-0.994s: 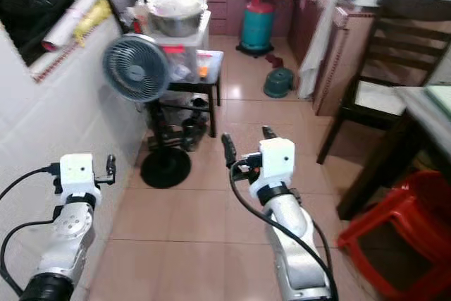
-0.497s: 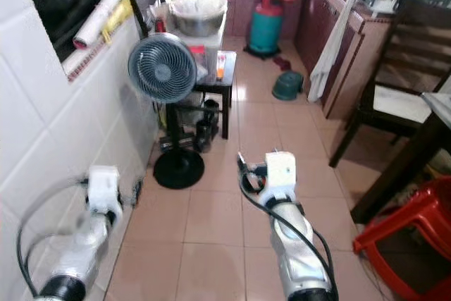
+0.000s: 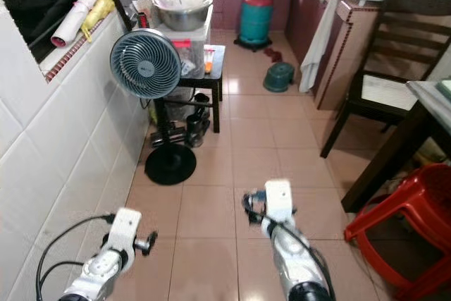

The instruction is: Setting the table

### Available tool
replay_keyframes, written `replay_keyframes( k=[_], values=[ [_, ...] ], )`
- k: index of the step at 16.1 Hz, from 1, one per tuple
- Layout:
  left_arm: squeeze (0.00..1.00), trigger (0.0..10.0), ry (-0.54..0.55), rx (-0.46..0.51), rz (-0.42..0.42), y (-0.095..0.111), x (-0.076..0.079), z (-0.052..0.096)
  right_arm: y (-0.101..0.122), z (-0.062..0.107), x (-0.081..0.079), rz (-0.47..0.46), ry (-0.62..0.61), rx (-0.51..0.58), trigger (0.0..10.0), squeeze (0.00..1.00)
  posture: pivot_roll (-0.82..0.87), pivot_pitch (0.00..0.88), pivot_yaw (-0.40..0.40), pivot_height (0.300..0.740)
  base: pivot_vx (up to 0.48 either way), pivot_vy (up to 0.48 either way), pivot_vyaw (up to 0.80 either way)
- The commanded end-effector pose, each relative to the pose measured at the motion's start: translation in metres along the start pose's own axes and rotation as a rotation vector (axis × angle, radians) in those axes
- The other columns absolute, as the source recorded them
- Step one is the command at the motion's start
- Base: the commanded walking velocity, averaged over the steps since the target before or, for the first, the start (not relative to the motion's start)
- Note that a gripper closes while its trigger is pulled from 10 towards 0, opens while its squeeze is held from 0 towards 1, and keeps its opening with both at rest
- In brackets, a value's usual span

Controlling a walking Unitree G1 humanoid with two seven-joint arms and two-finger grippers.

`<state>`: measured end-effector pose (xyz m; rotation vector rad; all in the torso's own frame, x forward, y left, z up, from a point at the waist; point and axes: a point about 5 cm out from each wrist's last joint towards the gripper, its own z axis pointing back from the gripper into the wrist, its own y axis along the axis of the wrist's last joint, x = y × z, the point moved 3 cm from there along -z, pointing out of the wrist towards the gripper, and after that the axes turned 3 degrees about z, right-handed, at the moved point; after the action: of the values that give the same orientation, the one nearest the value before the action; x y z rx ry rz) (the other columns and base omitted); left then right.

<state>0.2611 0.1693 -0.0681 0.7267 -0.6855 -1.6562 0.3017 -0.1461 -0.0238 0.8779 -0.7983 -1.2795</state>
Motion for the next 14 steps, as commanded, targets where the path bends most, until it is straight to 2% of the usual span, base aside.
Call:
replay_keyframes(
  k=[1,2,3,4,5,9,12,14],
  values=[
    [0.00,10.0,0.016,-0.072,-0.031,-0.015,-0.007,0.003,-0.020,0.003,0.001,-0.054,-0.004,-0.087,10.0,0.00,0.02,0.000,-0.030,0.740,0.000,0.000,0.00],
    [0.00,10.0,0.025,-0.100,-0.037,-0.022,-0.009,0.005,-0.029,0.004,0.001,-0.066,-0.001,-0.125,10.0,0.00,0.02,0.000,-0.028,0.740,0.000,0.000,0.00],
    [0.00,10.0,0.059,-0.163,-0.043,-0.036,-0.018,0.010,-0.053,0.012,-0.002,-0.093,0.003,-0.221,10.0,0.00,0.01,0.000,-0.024,0.740,0.000,0.000,0.00],
    [0.00,10.0,0.062,-0.195,-0.053,-0.045,-0.022,0.013,-0.067,0.018,-0.005,-0.093,0.012,-0.279,10.0,0.00,0.01,0.000,-0.024,0.740,0.000,0.000,0.00],
    [0.00,10.0,0.060,-0.209,-0.060,-0.049,-0.023,0.015,-0.074,0.021,-0.007,-0.091,0.021,-0.308,10.0,0.00,0.02,0.000,-0.025,0.740,0.000,0.000,0.00],
    [0.00,10.0,0.080,-0.240,-0.086,-0.056,-0.031,0.019,-0.081,0.023,-0.010,-0.056,0.055,-0.334,10.0,0.00,0.04,0.000,-0.028,0.740,0.000,0.000,0.00],
    [0.00,10.0,0.073,-0.244,-0.105,-0.058,-0.029,0.019,-0.085,0.026,-0.012,-0.029,0.070,-0.353,10.0,0.00,0.04,0.000,-0.033,0.740,0.000,0.000,0.80],
    [0.00,10.0,0.071,-0.254,-0.113,-0.061,-0.029,0.020,-0.086,0.026,-0.011,-0.023,0.070,-0.359,10.0,0.00,0.04,0.000,-0.034,0.740,0.000,0.000,0.26]
  ],
)
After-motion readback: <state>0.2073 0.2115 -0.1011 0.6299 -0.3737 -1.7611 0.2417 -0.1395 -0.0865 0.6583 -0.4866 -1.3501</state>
